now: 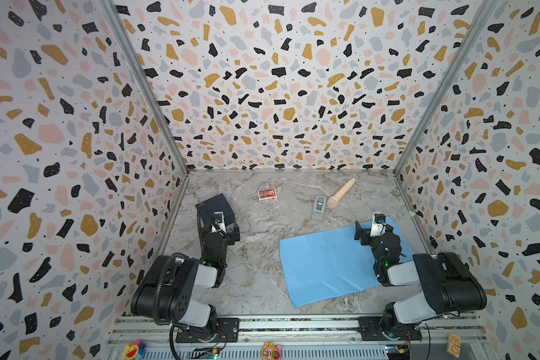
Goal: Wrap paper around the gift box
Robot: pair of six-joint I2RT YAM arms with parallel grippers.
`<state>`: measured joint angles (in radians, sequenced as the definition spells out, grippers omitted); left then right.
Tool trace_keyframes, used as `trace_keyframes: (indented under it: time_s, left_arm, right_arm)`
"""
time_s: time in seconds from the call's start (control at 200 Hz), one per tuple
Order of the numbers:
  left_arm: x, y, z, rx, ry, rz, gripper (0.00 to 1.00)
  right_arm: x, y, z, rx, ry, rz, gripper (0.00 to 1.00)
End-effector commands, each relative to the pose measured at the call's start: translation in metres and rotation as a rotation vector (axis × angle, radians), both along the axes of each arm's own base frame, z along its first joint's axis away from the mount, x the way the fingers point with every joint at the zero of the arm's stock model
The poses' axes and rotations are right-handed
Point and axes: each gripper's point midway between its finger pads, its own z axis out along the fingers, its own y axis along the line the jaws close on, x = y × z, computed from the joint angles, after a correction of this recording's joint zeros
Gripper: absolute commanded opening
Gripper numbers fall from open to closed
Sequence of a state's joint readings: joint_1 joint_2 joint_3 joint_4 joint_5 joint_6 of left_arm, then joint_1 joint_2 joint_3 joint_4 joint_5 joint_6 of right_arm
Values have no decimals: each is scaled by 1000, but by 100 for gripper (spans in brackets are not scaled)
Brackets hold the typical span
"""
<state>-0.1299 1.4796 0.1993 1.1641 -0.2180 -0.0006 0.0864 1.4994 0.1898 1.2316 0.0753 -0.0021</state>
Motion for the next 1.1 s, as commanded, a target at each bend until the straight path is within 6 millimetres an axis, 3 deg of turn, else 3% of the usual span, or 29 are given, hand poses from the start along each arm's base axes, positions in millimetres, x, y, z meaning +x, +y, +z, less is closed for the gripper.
trace_keyframes:
  time_s: [0.0,0.405,0.556,0.661,0.731,0.841,0.936,1.001,1.096]
  left_arm:
    - [7,1,23,-17,-83,6,99]
    - [7,2,27,-34,-92,15,100]
    - [11,19,52,-78,-23,139,100]
    - [6,37,81,-296,-48,293,98]
    - [11,10,90,-434,-15,167,94]
    - [6,-58,81,-655,107,-104,87]
    - [-24,-132,58,-647,276,-296,86]
    - [-50,-179,42,-614,381,-410,86]
    - [-84,-242,28,-640,510,-582,84]
  right_arm:
    - [5,0,13,-3,-39,-4,99]
    - [3,-2,16,-8,-54,-23,99]
    - [-3,-8,44,-25,-51,-134,99]
    - [-4,-11,67,229,-16,-170,99]
    - [-6,0,68,377,62,-138,94]
    - [-17,54,60,511,269,63,90]
    - [-47,108,40,549,490,253,84]
    - [-73,131,18,527,647,330,82]
    - [-103,136,-12,515,831,340,79]
